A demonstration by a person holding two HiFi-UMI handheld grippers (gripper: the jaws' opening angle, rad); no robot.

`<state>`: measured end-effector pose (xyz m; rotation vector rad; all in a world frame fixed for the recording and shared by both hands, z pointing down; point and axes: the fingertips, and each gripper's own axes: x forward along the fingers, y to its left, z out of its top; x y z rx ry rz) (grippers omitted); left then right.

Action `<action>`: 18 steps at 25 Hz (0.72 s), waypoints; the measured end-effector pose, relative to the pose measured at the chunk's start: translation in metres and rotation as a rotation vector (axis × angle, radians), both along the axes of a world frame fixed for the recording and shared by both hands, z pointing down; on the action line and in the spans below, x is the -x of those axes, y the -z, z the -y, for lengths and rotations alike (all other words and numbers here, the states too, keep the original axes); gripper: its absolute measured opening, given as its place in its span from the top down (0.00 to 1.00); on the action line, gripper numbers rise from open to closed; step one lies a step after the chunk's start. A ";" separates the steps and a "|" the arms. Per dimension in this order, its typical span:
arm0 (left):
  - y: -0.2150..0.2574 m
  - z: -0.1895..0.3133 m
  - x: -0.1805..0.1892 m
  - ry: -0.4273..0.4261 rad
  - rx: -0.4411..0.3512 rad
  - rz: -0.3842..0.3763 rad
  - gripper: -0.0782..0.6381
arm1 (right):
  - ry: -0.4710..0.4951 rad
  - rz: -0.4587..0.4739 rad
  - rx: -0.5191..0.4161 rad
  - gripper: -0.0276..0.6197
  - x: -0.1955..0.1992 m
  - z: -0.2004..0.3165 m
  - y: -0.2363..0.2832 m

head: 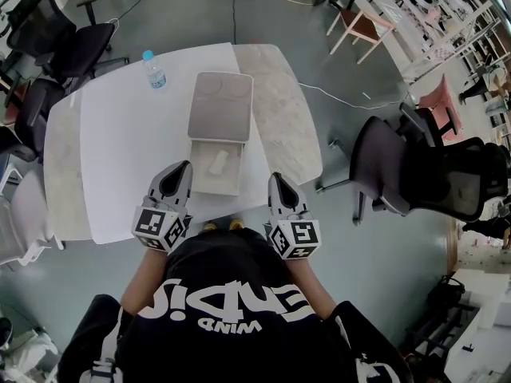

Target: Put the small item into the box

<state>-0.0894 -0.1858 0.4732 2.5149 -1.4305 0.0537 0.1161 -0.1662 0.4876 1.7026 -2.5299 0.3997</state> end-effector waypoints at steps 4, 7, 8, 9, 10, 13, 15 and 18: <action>0.001 0.001 0.003 0.007 0.000 -0.006 0.88 | -0.008 0.007 -0.003 0.92 0.001 0.000 0.002; 0.002 0.003 0.005 0.014 -0.001 -0.007 0.88 | -0.012 0.009 -0.001 0.92 0.001 0.001 0.002; 0.003 0.004 0.006 0.015 -0.002 -0.008 0.88 | -0.012 0.010 -0.001 0.92 0.001 0.001 0.002; 0.003 0.005 0.006 0.016 -0.003 -0.010 0.88 | -0.013 0.011 -0.001 0.92 0.000 0.001 0.002; 0.003 0.005 0.006 0.017 -0.004 -0.011 0.88 | -0.016 0.011 -0.001 0.92 0.000 0.001 0.001; 0.003 0.006 0.007 0.022 -0.003 -0.012 0.88 | -0.027 0.010 0.002 0.92 -0.002 0.002 0.000; 0.003 0.005 0.009 0.027 0.000 -0.014 0.88 | -0.029 0.013 0.005 0.92 -0.002 0.002 0.000; 0.002 0.004 0.011 0.037 0.005 -0.016 0.88 | -0.027 0.014 0.009 0.92 -0.002 0.002 0.000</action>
